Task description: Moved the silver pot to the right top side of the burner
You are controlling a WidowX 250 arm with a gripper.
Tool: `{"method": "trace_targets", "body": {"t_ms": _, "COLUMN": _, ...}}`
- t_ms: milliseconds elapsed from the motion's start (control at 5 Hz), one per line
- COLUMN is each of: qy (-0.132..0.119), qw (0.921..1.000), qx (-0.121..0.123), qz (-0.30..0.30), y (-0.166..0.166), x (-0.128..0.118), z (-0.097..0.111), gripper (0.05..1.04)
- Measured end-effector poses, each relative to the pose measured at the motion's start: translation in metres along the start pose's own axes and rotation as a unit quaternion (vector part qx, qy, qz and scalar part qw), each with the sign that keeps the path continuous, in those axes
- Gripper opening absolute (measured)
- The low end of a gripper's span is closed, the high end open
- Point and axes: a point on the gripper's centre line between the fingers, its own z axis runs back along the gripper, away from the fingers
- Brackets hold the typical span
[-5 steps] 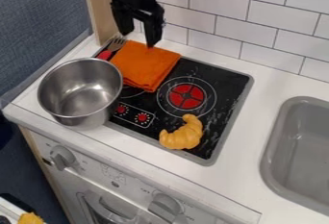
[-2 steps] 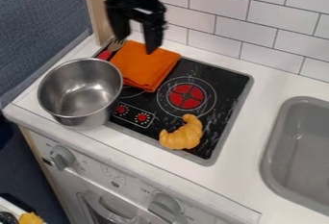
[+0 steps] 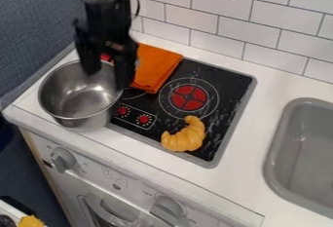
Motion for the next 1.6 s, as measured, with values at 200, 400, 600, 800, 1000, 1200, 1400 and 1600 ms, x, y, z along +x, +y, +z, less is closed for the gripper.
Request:
{"method": "trace_targets", "body": {"t_ms": 200, "qy": 0.025, "qw": 0.9995, "qx": 0.007, "qz": -0.015, "y": -0.003, "x": -0.008, "z": -0.024, "gripper": 1.000}}
{"method": "trace_targets", "body": {"t_ms": 400, "qy": 0.037, "qw": 0.9991, "qx": 0.007, "qz": -0.022, "y": -0.010, "x": -0.012, "z": -0.050, "gripper": 0.947}}
{"method": "trace_targets", "body": {"t_ms": 600, "qy": 0.015, "qw": 0.9995, "qx": -0.012, "qz": -0.025, "y": -0.014, "x": -0.007, "z": -0.060, "gripper": 0.749}}
{"method": "trace_targets", "body": {"t_ms": 800, "qy": 0.010, "qw": 0.9997, "qx": -0.011, "qz": -0.019, "y": -0.011, "x": -0.006, "z": -0.061, "gripper": 0.440}}
{"method": "trace_targets", "body": {"t_ms": 1000, "qy": 0.008, "qw": 0.9997, "qx": -0.010, "qz": -0.022, "y": -0.011, "x": -0.006, "z": -0.058, "gripper": 0.217}}
{"method": "trace_targets", "body": {"t_ms": 1200, "qy": -0.004, "qw": 0.9997, "qx": -0.006, "qz": -0.025, "y": -0.012, "x": -0.008, "z": -0.050, "gripper": 0.116}}
{"method": "trace_targets", "body": {"t_ms": 1400, "qy": -0.037, "qw": 0.9986, "qx": 0.015, "qz": -0.036, "y": -0.020, "x": -0.010, "z": -0.021, "gripper": 0.082}}
{"method": "trace_targets", "body": {"t_ms": 1600, "qy": -0.101, "qw": 0.9914, "qx": 0.038, "qz": -0.073, "y": -0.042, "x": 0.007, "z": 0.021, "gripper": 0.082}}
